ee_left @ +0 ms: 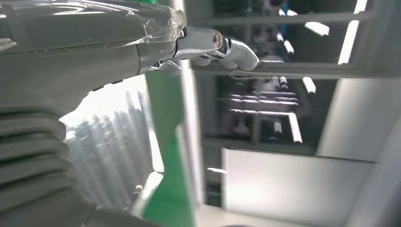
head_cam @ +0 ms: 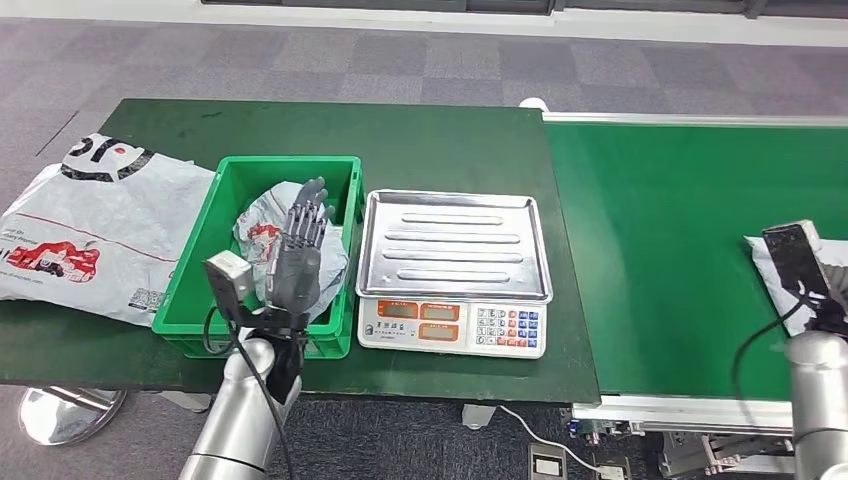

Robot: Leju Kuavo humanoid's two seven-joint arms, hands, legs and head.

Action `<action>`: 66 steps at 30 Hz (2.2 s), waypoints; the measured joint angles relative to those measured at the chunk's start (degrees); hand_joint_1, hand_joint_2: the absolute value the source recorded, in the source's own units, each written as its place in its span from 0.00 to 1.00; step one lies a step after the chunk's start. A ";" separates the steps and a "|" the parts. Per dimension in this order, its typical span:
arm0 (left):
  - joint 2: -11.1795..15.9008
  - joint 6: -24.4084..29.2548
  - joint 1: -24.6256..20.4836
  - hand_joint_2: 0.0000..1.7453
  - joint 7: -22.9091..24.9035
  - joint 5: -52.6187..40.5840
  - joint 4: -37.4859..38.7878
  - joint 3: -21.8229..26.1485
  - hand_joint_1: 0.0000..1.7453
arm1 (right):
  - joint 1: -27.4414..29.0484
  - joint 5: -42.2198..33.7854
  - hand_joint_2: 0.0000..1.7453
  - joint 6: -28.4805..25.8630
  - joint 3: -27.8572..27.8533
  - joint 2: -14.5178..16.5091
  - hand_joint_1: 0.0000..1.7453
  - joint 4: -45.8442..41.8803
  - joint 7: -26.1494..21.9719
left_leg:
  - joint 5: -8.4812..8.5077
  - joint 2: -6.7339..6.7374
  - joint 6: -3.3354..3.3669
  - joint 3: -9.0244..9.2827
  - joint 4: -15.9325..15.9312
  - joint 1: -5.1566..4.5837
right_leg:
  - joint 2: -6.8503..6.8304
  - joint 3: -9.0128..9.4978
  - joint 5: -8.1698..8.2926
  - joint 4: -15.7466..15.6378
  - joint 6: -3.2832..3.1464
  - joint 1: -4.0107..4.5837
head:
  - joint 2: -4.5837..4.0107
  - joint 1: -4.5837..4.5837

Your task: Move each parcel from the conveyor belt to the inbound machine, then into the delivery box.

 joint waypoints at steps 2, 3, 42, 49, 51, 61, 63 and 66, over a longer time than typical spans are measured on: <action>0.66 5.15 -0.07 1.00 0.00 0.02 1.66 -3.55 0.00 | -0.21 2.25 1.00 -0.48 -1.62 -1.57 0.00 2.72 2.13 | -0.05 0.16 0.09 0.03 0.01 -0.08 | 0.14 -0.07 -0.02 -0.01 0.05 -0.08 | 0.00 -0.01; 0.98 6.36 -0.14 1.00 0.00 0.14 2.41 -4.88 0.00 | -0.34 2.98 1.00 -0.49 -2.36 -2.43 0.00 3.93 2.90 | -0.03 0.11 0.13 0.00 0.00 -0.10 | 0.07 -0.09 -0.05 0.00 0.08 -0.10 | 0.00 -0.02; 2.79 6.46 -2.29 1.00 0.00 0.91 8.67 -11.75 0.00 | -2.10 20.29 1.00 35.54 -3.78 -11.99 0.00 29.79 29.70 | 0.04 -0.16 0.18 -0.06 -0.07 -0.04 | -0.26 -0.02 -0.18 0.03 0.14 -0.05 | 0.00 -0.02; 2.96 7.19 -2.64 1.00 0.00 1.08 8.76 -12.25 0.00 | 0.53 21.34 1.00 36.96 -2.97 -9.95 0.00 30.23 29.90 | 0.04 -0.16 0.18 -0.05 -0.07 -0.03 | -0.26 -0.01 -0.18 0.05 0.14 -0.04 | 0.00 -0.02; 2.99 7.61 -2.69 1.00 0.00 1.04 8.86 -12.45 0.00 | 0.84 22.12 1.00 37.09 -2.52 -9.38 0.00 30.24 30.72 | 0.04 -0.17 0.18 -0.05 -0.07 -0.03 | -0.28 -0.01 -0.19 0.04 0.14 -0.04 | 0.00 -0.02; 3.09 7.97 -2.73 1.00 0.00 0.98 9.08 -12.85 0.00 | 1.06 22.83 1.00 37.22 -1.67 -8.12 0.00 30.24 31.45 | 0.04 -0.17 0.18 -0.05 -0.07 -0.03 | -0.28 0.00 -0.19 0.04 0.15 -0.04 | 0.00 -0.03; 3.09 7.97 -2.73 1.00 0.00 0.97 9.08 -12.85 0.00 | 1.06 22.83 1.00 37.22 -1.65 -8.11 0.00 30.24 31.45 | 0.04 -0.17 0.18 -0.05 -0.07 -0.03 | -0.28 0.00 -0.20 0.03 0.16 -0.04 | 0.00 -0.03; 3.09 7.98 -2.73 1.00 0.00 0.97 9.08 -12.85 0.00 | 1.06 22.84 1.00 37.22 -1.64 -8.11 0.00 30.24 31.45 | 0.04 -0.17 0.19 -0.05 -0.07 -0.03 | -0.28 0.01 -0.20 0.03 0.16 -0.05 | 0.00 -0.03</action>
